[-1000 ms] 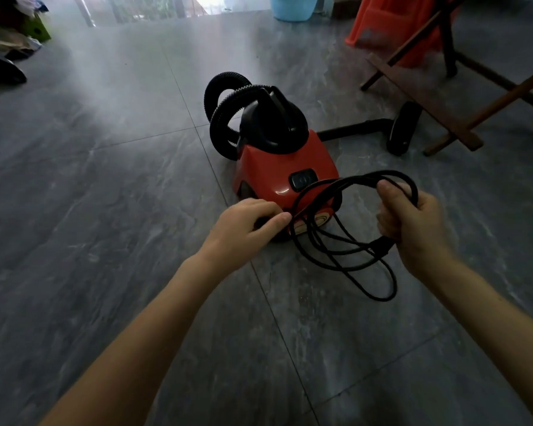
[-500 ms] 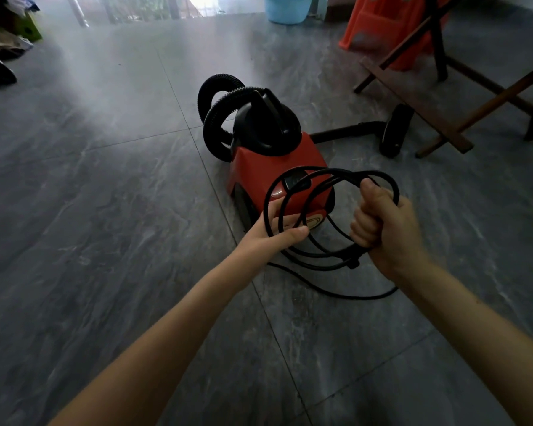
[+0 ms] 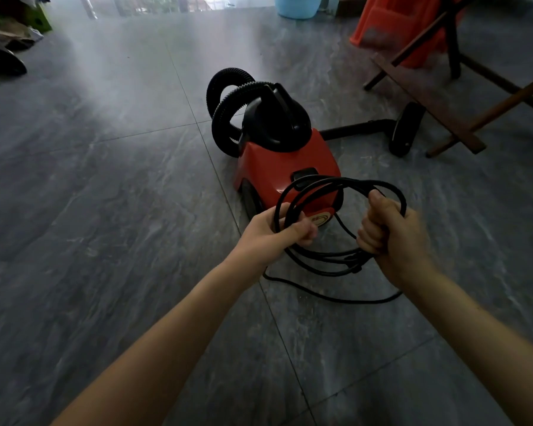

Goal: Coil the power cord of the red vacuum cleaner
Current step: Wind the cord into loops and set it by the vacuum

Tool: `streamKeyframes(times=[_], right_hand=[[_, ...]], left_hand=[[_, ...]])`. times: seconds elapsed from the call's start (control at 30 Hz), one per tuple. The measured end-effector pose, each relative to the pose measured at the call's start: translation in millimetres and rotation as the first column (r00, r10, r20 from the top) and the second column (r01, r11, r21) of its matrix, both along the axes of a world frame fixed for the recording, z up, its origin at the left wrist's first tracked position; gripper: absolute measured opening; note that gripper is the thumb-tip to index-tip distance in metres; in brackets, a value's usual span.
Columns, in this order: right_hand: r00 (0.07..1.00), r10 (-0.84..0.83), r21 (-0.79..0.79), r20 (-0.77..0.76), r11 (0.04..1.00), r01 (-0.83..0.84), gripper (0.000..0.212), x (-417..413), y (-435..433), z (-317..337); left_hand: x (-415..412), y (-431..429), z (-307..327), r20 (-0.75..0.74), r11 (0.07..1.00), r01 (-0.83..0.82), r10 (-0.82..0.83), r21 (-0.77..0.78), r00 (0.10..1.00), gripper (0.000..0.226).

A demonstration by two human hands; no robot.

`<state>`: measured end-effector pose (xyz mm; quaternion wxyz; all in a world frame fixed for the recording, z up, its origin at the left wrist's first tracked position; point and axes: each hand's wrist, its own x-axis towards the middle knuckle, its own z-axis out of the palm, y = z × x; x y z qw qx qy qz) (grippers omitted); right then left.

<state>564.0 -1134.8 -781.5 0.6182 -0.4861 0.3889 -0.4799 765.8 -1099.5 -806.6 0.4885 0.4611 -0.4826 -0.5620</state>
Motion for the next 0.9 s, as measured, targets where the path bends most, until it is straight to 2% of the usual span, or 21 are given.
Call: streamKeyframes(times=[0.07, 0.13, 0.3, 0.47, 0.53, 0.63, 0.83, 0.9], right_hand=[[1.000, 0.012, -0.006, 0.020, 1.000, -0.012, 0.043, 1, 1, -4], [0.999, 0.042, -0.031, -0.003, 0.999, -0.042, 0.042, 1, 2, -8], [0.978, 0.150, -0.067, -0.147, 0.985, -0.161, 0.048, -2, 1, -19], [0.942, 0.174, -0.120, -0.286, 0.969, -0.215, 0.045, -6, 3, -20], [0.922, 0.191, -0.140, -0.336, 0.958, -0.250, 0.044, -6, 5, -17], [0.890, 0.237, -0.136, -0.390, 0.941, -0.310, 0.035, -6, 6, -11], [0.914, 0.249, -0.106, -0.321, 0.949, -0.297, 0.014, -6, 4, 2], [0.901, 0.265, -0.078, -0.343, 0.948, -0.309, 0.009, -5, 3, 8]], left_hand=[[1, 1, 5, -0.152, 0.999, 0.033, -0.031, 0.011, 0.988, 0.018], [4, 1, 11, -0.260, 0.994, 0.104, -0.098, 0.010, 0.961, 0.007], [17, -2, 11, -0.302, 0.966, 0.256, -0.257, -0.044, 0.918, 0.012], [22, -3, 8, -0.362, 0.960, 0.278, -0.258, 0.006, 0.896, 0.021], [23, -5, 8, -0.330, 0.964, 0.264, -0.241, 0.025, 0.913, 0.030], [23, -6, 11, -0.222, 0.977, 0.213, -0.210, -0.011, 0.952, 0.029], [34, -9, 17, -0.200, 0.993, 0.109, -0.114, -0.036, 0.973, 0.028], [34, -8, 17, -0.186, 0.996, 0.084, -0.087, -0.022, 0.979, 0.029]])
